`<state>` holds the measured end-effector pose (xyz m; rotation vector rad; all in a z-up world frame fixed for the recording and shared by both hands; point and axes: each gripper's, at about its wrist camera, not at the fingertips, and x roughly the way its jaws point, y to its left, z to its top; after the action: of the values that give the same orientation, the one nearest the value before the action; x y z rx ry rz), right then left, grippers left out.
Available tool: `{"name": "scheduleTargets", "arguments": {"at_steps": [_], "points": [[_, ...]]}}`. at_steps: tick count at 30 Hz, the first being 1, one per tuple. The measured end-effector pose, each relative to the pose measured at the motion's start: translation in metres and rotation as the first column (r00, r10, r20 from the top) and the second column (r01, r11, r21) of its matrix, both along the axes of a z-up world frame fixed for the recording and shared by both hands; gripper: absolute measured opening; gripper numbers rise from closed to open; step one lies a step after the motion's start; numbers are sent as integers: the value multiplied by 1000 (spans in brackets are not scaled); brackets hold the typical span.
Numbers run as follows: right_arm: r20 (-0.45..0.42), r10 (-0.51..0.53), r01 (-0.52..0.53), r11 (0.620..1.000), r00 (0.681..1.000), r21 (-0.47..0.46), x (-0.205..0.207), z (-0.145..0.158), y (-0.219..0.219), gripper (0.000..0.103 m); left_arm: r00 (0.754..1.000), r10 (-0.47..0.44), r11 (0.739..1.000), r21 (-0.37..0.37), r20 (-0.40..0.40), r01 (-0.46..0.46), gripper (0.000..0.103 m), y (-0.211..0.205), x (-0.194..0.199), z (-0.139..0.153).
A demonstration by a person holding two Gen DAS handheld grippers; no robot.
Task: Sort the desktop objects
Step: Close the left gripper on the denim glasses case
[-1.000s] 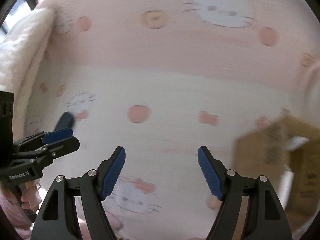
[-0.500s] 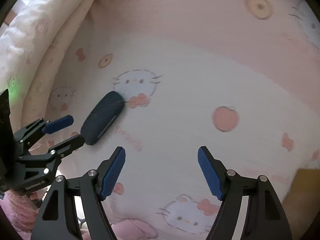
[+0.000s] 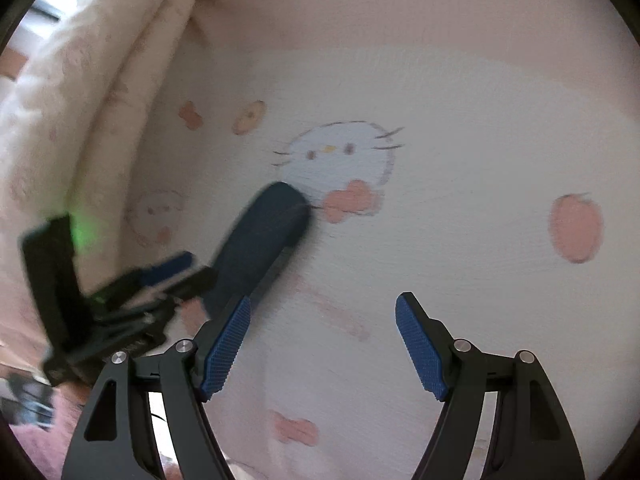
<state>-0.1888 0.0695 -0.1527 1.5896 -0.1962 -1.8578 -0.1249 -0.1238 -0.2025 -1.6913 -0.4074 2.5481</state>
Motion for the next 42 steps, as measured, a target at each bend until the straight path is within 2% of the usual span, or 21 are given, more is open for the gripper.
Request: {"name": "scheduleTargets", "arguments": {"at_steps": [2,4,5,6,7,8,10,12,14,19,23,29,36,38,40,42], "points": [[19,-9,10,998,1000,-65,0,-3,-5,74,999,44,999,22,-5,-44,54,-10,0,-4],[23,-13,15,995,1000,-101,0,-6,-12,74,997,76,996,51,-3,-76,42,-17,-1,-7],[23,-17,19,994,1000,-107,0,-8,-15,74,995,97,993,68,-1,-97,32,-21,-3,-10],[20,-21,24,993,1000,-117,0,-10,-17,63,992,127,988,85,3,-127,28,-25,-3,-13],[5,-24,24,990,1000,-136,1,-10,-18,46,988,152,984,97,10,-152,21,-29,-3,-16],[-23,-18,15,992,1000,-123,2,-11,-21,13,984,179,977,119,9,-178,17,-33,-2,-19],[-38,4,-7,997,999,-76,2,-16,-29,12,975,223,961,165,10,-221,14,-40,-1,-23],[-9,2,-3,993,1000,-119,1,-23,-32,12,966,258,948,189,22,-258,13,-47,-1,-26],[19,5,-3,993,1000,-120,-1,-30,-37,12,959,282,939,196,27,-282,13,-51,-1,-28],[39,28,-26,998,999,-58,-1,-48,-49,12,967,253,953,160,39,-256,13,-45,-2,-32],[86,66,-64,998,994,-24,4,-65,-59,12,963,266,942,199,47,-270,7,-45,-1,-31],[56,112,-111,994,992,-24,9,-62,-67,12,971,233,962,131,49,-238,6,-35,-1,-30],[62,51,-48,997,997,-56,-3,-59,-51,12,980,146,977,133,138,-165,4,-14,12,-45],[72,34,-29,997,997,-73,-4,-57,-48,12,980,153,979,118,131,-169,4,-8,16,-48],[82,28,-20,996,996,-88,-9,-61,-45,13,973,206,966,136,109,-219,4,-9,22,-48],[78,21,-14,997,997,-80,-9,-61,-47,18,956,270,937,194,117,-289,5,-17,26,-51]]}}
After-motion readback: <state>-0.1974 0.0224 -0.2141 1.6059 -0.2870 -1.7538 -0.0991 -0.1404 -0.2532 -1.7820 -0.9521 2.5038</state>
